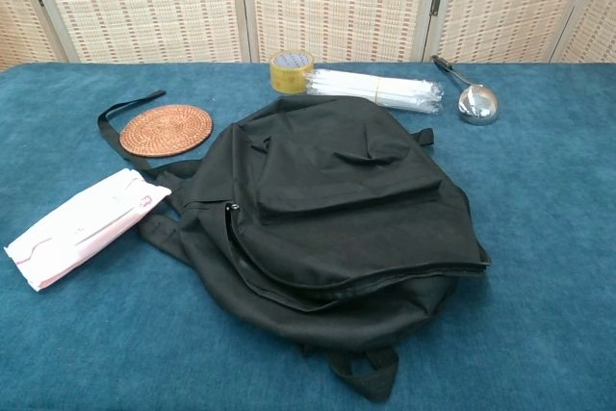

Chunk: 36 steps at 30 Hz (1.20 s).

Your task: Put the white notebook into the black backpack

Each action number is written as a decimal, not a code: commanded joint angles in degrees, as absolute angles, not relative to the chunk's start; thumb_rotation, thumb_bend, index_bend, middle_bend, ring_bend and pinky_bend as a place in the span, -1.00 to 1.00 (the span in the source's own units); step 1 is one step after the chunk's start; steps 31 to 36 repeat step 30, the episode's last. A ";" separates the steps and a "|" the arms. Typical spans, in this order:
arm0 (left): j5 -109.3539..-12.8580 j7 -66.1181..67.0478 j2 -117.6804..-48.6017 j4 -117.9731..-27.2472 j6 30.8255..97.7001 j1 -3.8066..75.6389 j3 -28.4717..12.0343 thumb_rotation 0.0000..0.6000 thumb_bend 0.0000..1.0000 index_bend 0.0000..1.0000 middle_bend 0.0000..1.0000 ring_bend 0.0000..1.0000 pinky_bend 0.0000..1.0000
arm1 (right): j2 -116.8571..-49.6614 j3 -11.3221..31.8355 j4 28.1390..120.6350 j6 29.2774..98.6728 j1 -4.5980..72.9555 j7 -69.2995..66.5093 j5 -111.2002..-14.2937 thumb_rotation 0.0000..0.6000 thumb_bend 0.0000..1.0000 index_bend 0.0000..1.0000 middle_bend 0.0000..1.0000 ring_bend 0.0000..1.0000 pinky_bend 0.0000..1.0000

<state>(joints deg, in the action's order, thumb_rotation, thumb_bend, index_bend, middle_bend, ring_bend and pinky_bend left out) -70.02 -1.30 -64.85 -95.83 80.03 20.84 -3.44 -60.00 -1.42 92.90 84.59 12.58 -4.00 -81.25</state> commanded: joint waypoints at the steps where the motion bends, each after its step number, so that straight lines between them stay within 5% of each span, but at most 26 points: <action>1: -76.42 3.60 -66.19 -95.05 90.72 12.42 1.68 1.00 -0.21 -0.57 -0.79 -0.89 -1.00 | -60.23 -1.19 93.84 85.68 10.76 -2.81 -80.62 1.00 -0.09 -1.00 -0.97 -0.84 -0.90; 10: -81.28 3.35 -67.56 -95.09 94.50 8.06 2.71 1.00 -0.21 -0.59 -0.79 -0.89 -1.00 | -61.41 -0.70 93.81 86.69 8.40 -2.44 -81.63 1.00 -0.09 -1.00 -0.97 -0.84 -0.90; 36: -84.65 3.29 -66.65 -96.73 91.68 7.71 -0.56 1.00 -0.21 -0.59 -0.79 -0.89 -1.00 | -63.35 1.86 91.96 87.16 6.11 -3.02 -82.57 1.00 -0.09 -1.00 -0.97 -0.85 -0.90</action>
